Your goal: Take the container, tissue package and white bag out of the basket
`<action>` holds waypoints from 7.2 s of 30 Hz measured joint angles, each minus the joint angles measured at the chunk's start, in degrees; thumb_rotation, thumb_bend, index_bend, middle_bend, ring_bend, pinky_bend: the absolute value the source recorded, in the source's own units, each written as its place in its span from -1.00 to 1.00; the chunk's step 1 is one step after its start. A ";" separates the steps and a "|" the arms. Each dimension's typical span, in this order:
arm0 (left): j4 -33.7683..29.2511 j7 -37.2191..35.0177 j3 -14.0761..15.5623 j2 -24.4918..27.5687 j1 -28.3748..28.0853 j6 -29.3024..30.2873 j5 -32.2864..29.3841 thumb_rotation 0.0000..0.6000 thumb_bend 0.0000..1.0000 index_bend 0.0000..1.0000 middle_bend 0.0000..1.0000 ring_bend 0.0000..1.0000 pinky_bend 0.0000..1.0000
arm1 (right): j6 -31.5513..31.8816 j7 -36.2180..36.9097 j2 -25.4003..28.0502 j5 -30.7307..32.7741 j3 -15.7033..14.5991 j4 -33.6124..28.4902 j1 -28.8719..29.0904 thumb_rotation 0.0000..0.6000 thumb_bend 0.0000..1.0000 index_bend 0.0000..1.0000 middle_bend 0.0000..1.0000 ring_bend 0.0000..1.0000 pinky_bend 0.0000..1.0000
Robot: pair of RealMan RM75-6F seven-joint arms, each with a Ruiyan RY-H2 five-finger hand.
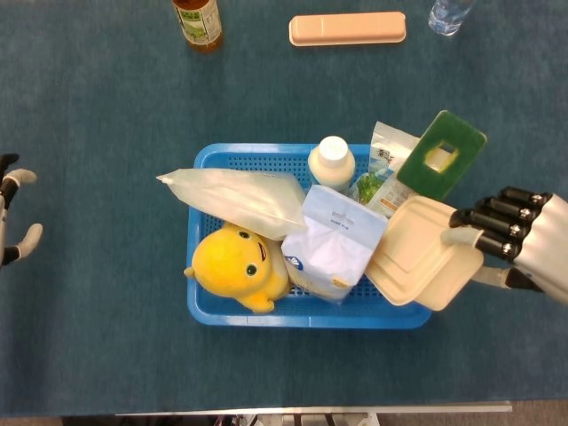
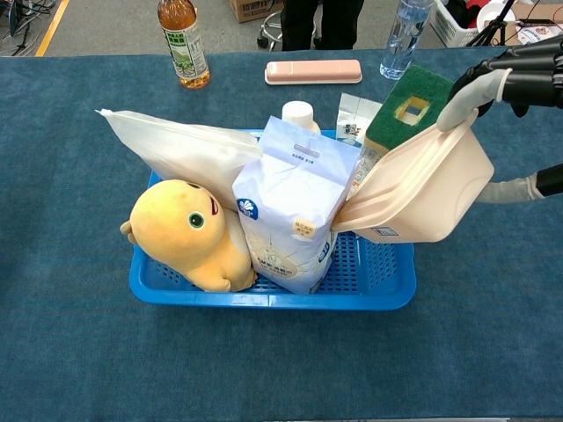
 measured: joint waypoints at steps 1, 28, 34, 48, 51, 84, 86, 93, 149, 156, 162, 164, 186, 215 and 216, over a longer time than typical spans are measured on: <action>-0.04 0.00 -0.02 0.02 0.00 0.03 0.00 1.00 -0.52 -0.39 -0.64 -0.76 -0.41 | 0.17 0.37 -0.16 -0.05 0.11 -0.01 0.10 1.00 -1.00 -0.03 0.22 0.06 0.35; 0.06 -0.10 -0.05 -0.15 -0.14 -0.20 -0.18 1.00 -0.52 -0.39 -0.64 -0.76 -0.41 | 0.86 -6.69 6.46 0.86 1.84 -5.78 -2.29 1.00 -1.00 -0.03 0.22 0.06 0.36; 0.37 -0.34 0.01 -0.38 -0.25 -0.41 -0.13 1.00 -0.52 -0.39 -0.64 -0.76 -0.40 | -1.97 -15.14 12.42 1.89 1.53 -12.42 -4.50 1.00 -1.00 -0.03 0.23 0.07 0.36; 0.49 -0.43 0.03 -0.48 -0.38 -0.58 -0.11 1.00 -0.52 -0.39 -0.64 -0.76 -0.40 | -9.28 -24.04 22.21 12.71 -1.24 -24.59 -12.13 1.00 -1.00 0.01 0.24 0.08 0.36; 0.51 -0.30 0.00 -0.57 -0.51 -0.76 -0.14 1.00 -0.52 -0.39 -0.64 -0.76 -0.40 | -11.24 -25.53 24.54 15.24 -1.79 -27.24 -13.13 1.00 -1.00 0.01 0.24 0.08 0.36; 0.96 -1.29 0.19 -0.68 -0.35 -0.61 -0.12 1.00 -0.52 -0.39 -0.64 -0.76 -0.40 | -24.86 -32.48 31.36 30.77 -0.33 -37.53 -13.65 1.00 -1.00 -0.82 -0.66 -0.67 -0.09; 1.05 -1.35 0.21 -0.71 -0.36 -0.68 -0.13 1.00 -0.52 -0.39 -0.64 -0.76 -0.40 | -23.68 -30.88 29.35 28.37 0.41 -35.26 -13.41 1.00 -1.00 -0.82 -0.66 -0.67 -0.09; 1.56 -1.94 0.28 -0.82 -0.18 -0.72 -0.31 1.00 -0.52 -0.39 -0.64 -0.76 -0.40 | -20.74 -24.50 20.77 19.19 2.84 -24.79 -10.93 1.00 -1.00 -0.82 -0.66 -0.67 -0.10; 3.24 -5.35 0.53 -0.59 1.02 -0.50 -0.11 1.00 -0.52 -0.39 -0.64 -0.76 -0.40 | -19.36 15.02 -12.87 11.73 1.70 10.15 8.48 1.00 -1.00 -0.97 -0.73 -0.75 -0.08; 3.21 -5.46 0.57 -0.57 1.15 -0.43 -0.10 1.00 -0.52 -0.39 -0.64 -0.76 -0.40 | -19.23 17.15 -13.98 12.23 1.28 10.64 9.15 1.00 -1.00 -0.79 -0.50 -0.51 0.11; 3.27 -5.72 0.60 -0.52 1.32 -0.26 -0.04 1.00 -0.52 -0.39 -0.64 -0.76 -0.40 | -18.74 19.18 -15.18 12.94 0.97 11.74 9.69 1.00 -1.00 -0.44 -0.23 -0.25 0.22; 3.29 -5.77 0.63 -0.52 1.39 -0.22 -0.03 1.00 -0.52 -0.39 -0.64 -0.76 -0.40 | -18.67 19.46 -15.43 13.26 0.87 12.04 9.80 1.00 -1.00 -0.35 -0.17 -0.19 0.24; 3.56 -5.98 0.65 -0.66 1.60 -0.25 -0.04 1.00 -0.52 -0.37 -0.64 -0.76 -0.40 | -18.96 21.82 -16.36 17.24 1.10 11.89 9.96 1.00 -0.54 0.28 0.32 0.31 0.38; 3.46 -5.67 0.51 -0.75 1.42 -0.56 0.00 1.00 -0.52 -0.35 -0.64 -0.76 -0.40 | -13.71 18.72 -10.61 17.72 4.22 2.99 9.07 1.00 -0.19 0.52 0.49 0.46 0.42; 3.41 -5.62 0.50 -0.75 1.40 -0.57 0.00 1.00 -0.52 -0.35 -0.64 -0.76 -0.40 | -13.36 18.11 -10.04 17.61 4.36 2.36 8.93 1.00 -0.19 0.52 0.49 0.46 0.42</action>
